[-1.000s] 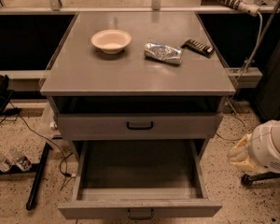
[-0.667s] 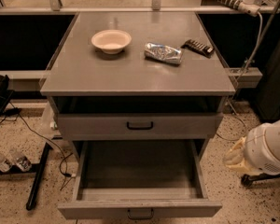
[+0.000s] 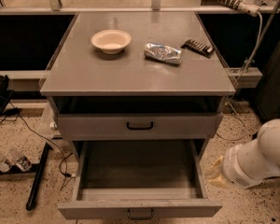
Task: Close middle drawer
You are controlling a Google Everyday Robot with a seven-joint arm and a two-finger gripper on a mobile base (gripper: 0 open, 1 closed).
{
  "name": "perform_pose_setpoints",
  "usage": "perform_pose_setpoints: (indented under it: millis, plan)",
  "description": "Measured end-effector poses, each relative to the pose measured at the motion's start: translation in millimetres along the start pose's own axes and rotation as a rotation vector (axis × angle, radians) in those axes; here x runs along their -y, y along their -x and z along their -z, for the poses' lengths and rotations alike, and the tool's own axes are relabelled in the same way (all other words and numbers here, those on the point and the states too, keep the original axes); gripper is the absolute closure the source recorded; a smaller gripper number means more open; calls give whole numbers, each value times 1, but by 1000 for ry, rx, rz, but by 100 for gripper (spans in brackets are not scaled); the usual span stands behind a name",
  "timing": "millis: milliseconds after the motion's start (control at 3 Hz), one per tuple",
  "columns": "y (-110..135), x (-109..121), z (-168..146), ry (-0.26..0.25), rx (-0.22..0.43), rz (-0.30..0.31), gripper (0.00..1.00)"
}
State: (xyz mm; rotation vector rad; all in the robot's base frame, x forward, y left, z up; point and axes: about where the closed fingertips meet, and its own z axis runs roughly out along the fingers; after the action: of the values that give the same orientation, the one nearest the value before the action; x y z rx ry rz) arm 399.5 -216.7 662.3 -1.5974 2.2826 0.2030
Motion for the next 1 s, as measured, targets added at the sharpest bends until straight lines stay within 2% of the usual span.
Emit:
perform_pose_setpoints:
  millis: [333,667,1000]
  plan:
    - [-6,-9,-51,0,64,-44,100]
    - [-8,-1,-92,-49,144,-92,100]
    - [-6,-5,-93,-41,142,-84,100]
